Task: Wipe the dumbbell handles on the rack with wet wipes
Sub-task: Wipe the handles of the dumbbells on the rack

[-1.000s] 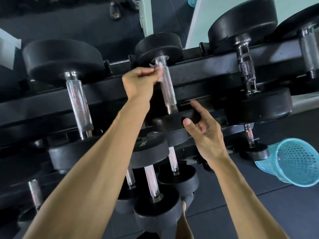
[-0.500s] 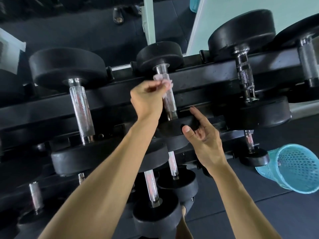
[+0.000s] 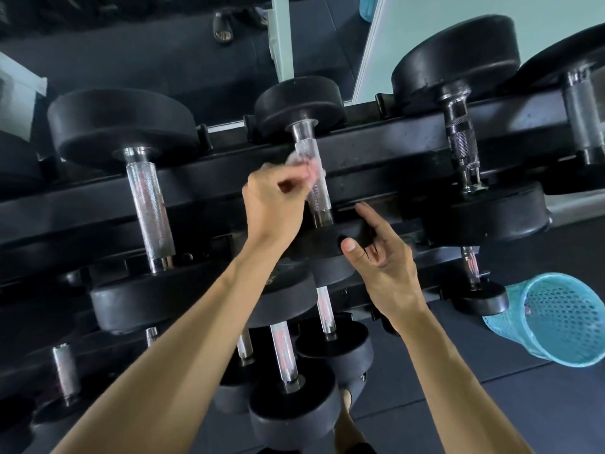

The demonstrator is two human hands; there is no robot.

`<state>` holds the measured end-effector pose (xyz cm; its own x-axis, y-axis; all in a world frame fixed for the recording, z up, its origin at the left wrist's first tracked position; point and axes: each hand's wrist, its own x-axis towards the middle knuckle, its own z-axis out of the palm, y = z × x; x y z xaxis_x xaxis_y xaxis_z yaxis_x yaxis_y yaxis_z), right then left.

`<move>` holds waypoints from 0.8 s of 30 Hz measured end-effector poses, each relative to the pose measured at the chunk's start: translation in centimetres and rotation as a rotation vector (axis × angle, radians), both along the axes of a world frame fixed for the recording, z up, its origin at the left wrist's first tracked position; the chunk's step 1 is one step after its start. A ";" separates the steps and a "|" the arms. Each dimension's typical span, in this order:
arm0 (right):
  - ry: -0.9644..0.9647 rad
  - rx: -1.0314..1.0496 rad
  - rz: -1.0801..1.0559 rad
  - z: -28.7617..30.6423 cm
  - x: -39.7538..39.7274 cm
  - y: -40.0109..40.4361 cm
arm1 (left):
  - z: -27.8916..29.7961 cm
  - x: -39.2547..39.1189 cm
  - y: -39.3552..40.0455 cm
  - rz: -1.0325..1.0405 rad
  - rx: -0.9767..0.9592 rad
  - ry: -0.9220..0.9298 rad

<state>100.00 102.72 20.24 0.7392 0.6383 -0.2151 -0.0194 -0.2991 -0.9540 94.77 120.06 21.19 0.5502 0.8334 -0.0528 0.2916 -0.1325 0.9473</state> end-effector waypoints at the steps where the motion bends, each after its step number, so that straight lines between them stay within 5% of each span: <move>1: 0.002 0.006 0.004 0.0 0.0 0.0 | 0.1 -0.5 -0.1 -0.052 0.022 0.022; 9: 0.062 0.040 0.084 -0.6 0.5 -0.2 | 1.7 2.6 1.9 0.025 0.014 -0.067; 15: 0.079 0.019 0.155 -0.2 1.3 -0.3 | 1.8 -0.6 -0.2 -0.364 0.060 0.295; 19: 0.091 0.004 0.206 -0.2 2.1 -0.4 | 3.4 1.5 0.7 -0.239 0.210 0.189; 24: 0.079 0.006 0.219 -0.6 2.3 -0.4 | 2.6 0.0 -0.6 -0.272 0.003 0.334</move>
<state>102.35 102.33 19.62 0.5640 0.7828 -0.2629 -0.0294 -0.2991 -0.9538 94.80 119.46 23.79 0.7030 0.6607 -0.2631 0.5366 -0.2499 0.8060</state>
